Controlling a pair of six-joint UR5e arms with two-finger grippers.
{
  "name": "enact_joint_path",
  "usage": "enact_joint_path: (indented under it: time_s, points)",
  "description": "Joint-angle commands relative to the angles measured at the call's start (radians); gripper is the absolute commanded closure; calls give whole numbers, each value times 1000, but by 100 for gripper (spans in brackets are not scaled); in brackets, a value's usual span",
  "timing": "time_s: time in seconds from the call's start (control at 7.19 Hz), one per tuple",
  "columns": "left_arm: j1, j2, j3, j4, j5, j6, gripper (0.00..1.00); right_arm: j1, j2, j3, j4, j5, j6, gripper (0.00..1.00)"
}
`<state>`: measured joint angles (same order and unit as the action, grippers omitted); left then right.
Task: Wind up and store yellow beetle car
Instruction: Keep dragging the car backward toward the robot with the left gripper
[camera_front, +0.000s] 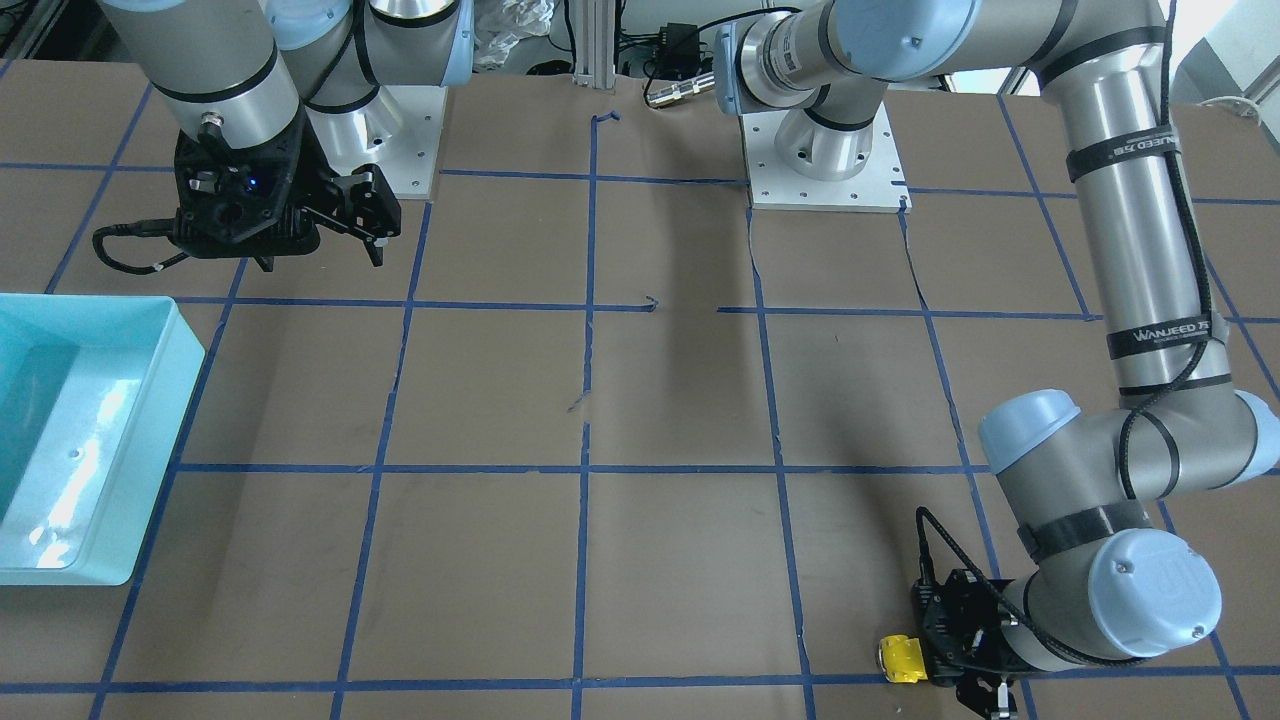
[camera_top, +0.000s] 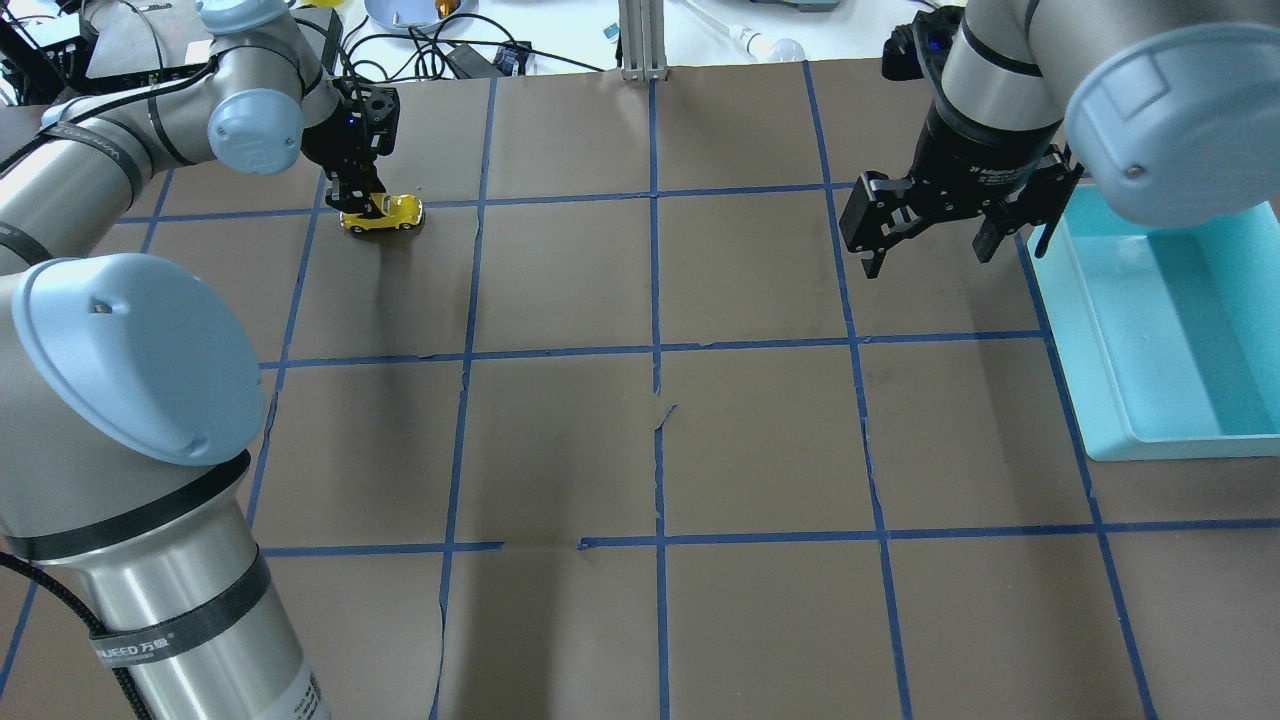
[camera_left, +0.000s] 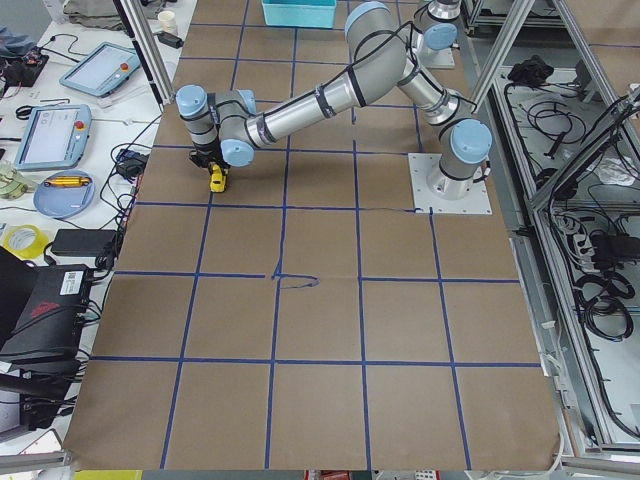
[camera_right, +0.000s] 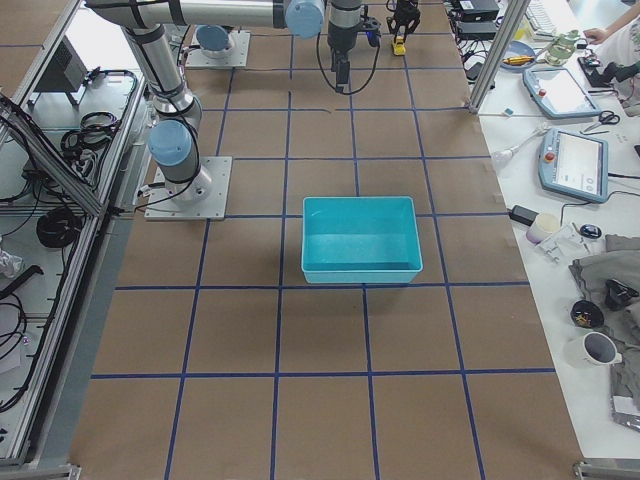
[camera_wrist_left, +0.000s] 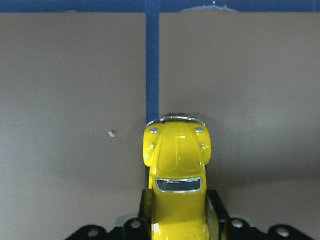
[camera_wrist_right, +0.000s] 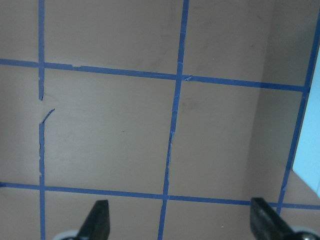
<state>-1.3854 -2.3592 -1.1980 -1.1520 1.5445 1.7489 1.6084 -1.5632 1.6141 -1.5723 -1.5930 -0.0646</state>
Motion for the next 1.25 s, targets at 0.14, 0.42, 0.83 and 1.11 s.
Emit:
enact_joint_path:
  time_s: [0.14,0.42,0.83,1.11]
  points:
    - [5,0,0,-2,0,6,100,1,0,0,0,1,-3,0]
    - [20,0,0,-2,-3,11,100,1,2,1,0,1,-3,0]
    - [29,9,-25,5,-3,34,100,1,2,3,0,1,-3,0]
    - [29,11,-23,5,-3,32,100,1,2,3,0,1,-3,0]
